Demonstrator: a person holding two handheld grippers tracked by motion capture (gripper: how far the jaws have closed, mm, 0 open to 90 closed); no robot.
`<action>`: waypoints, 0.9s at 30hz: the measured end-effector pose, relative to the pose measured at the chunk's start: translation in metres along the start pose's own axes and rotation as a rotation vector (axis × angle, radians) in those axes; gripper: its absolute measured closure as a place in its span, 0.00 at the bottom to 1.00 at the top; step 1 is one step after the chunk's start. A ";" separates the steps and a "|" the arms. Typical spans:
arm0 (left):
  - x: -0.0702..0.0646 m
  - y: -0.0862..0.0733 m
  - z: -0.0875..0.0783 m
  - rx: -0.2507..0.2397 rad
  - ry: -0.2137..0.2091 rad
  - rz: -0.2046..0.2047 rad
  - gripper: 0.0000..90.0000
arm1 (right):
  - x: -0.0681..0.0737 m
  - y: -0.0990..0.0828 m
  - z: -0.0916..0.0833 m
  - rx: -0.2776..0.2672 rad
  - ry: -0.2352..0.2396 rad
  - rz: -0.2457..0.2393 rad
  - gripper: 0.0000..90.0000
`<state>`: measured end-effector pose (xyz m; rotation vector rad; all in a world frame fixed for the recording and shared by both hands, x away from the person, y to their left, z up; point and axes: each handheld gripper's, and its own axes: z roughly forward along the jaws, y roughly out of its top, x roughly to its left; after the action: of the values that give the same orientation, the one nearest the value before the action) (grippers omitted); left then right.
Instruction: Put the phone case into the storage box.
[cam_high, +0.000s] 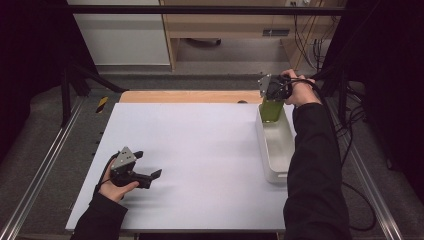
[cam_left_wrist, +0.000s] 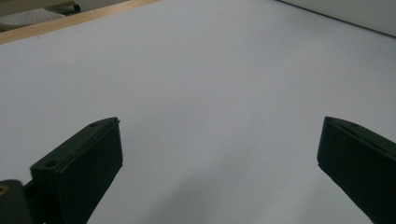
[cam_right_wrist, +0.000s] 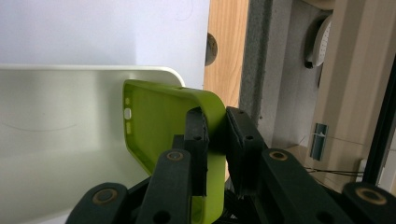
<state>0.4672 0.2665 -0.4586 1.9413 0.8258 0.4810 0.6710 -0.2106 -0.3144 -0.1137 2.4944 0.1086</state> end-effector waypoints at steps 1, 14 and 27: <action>0.000 0.000 0.000 0.001 0.000 0.000 0.00 | 0.000 0.000 0.001 0.000 0.005 0.000 0.88; 0.000 0.000 0.000 -0.001 -0.001 0.003 0.00 | -0.002 0.001 0.014 0.008 0.020 0.012 0.88; 0.000 0.000 0.000 0.000 -0.002 0.003 0.00 | -0.005 0.000 0.016 0.006 0.018 0.025 0.88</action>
<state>0.4671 0.2663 -0.4587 1.9430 0.8217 0.4806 0.6842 -0.2091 -0.3246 -0.0807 2.5145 0.1108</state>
